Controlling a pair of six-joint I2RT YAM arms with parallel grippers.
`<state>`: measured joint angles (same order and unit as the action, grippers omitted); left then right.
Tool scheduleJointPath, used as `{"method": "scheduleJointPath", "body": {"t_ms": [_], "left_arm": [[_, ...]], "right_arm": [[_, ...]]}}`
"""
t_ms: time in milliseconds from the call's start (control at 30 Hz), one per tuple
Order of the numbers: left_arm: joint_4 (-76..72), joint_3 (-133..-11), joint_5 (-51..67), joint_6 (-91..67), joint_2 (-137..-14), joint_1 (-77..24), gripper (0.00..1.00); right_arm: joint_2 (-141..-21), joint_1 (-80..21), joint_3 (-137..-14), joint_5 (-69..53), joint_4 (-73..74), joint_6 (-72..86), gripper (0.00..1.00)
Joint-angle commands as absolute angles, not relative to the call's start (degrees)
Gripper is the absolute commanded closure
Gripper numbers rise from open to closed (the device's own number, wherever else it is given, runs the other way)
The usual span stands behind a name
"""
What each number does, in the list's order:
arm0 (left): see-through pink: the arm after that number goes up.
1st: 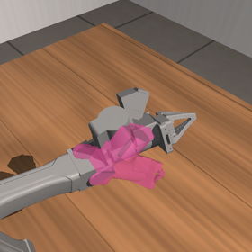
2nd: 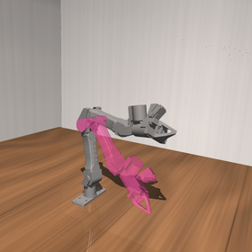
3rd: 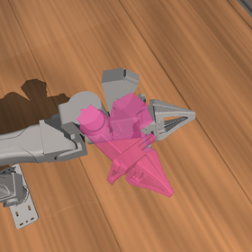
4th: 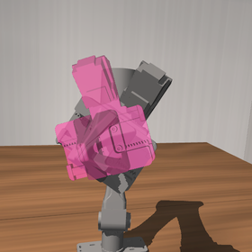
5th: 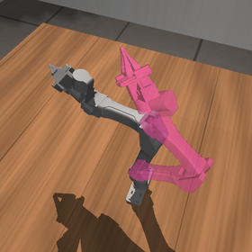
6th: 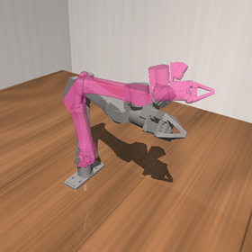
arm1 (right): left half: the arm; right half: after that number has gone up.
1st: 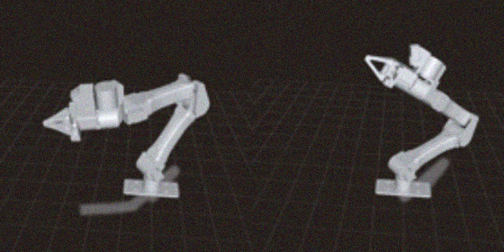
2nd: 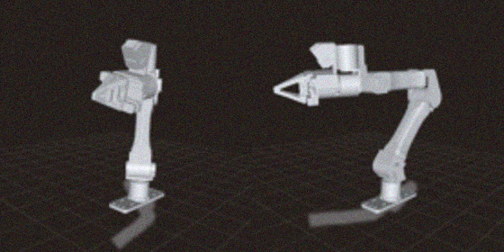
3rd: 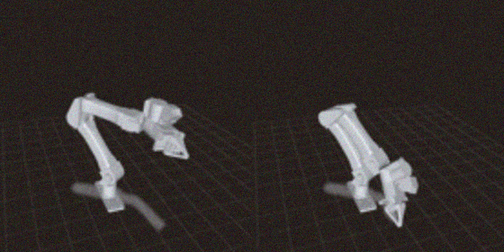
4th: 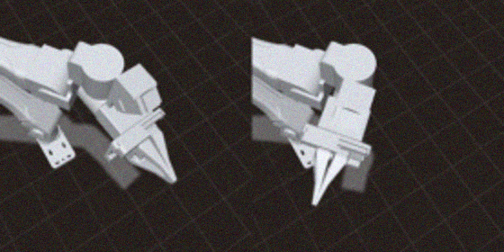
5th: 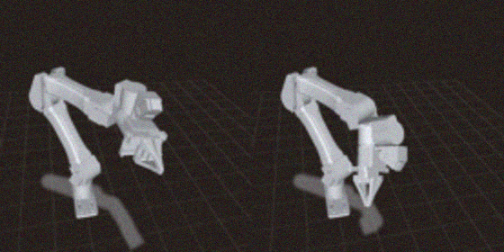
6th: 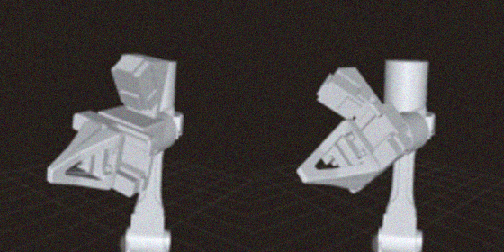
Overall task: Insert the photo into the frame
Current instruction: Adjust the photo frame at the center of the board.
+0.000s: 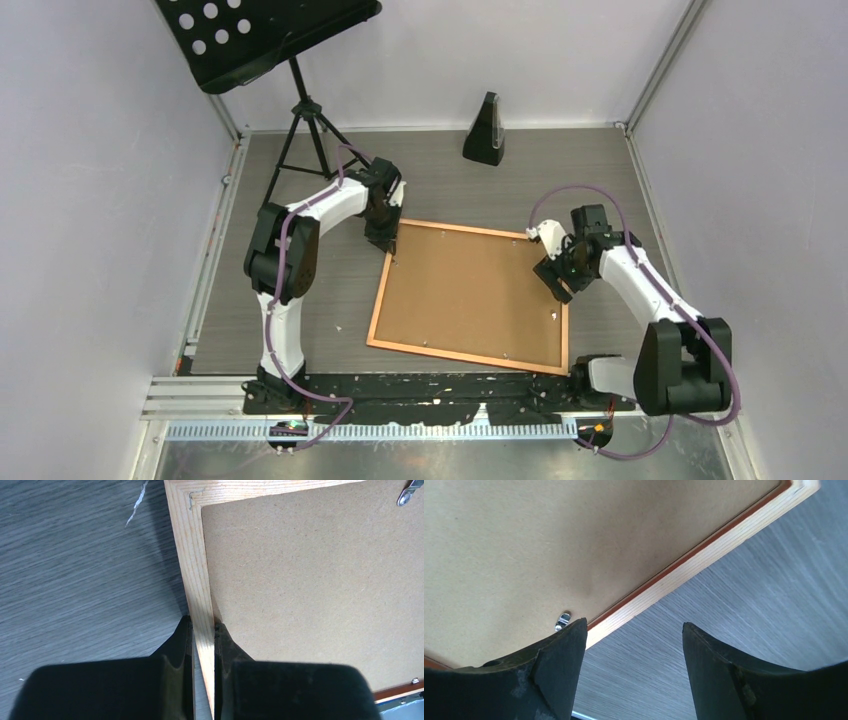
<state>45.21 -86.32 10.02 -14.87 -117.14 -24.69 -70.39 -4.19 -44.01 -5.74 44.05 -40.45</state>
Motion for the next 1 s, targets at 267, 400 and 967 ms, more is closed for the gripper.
{"method": "scheduleJointPath", "body": {"t_ms": [267, 400, 967], "left_arm": [[43.7, -85.2, 7.4, -10.8, -114.5, -24.5, 1.00], [43.6, -85.0, 7.3, -10.8, -114.5, -24.5, 1.00], [39.9, -78.1, 4.1, -11.4, -108.4, -24.2, 1.00]], "right_arm": [[-83.2, 7.5, -48.6, -17.1, 45.1, -42.8, 0.40], [-86.2, 9.9, -50.5, -20.2, 46.5, -43.3, 0.52], [-98.8, 10.1, -65.2, -25.5, 43.1, -35.8, 0.89]]}}
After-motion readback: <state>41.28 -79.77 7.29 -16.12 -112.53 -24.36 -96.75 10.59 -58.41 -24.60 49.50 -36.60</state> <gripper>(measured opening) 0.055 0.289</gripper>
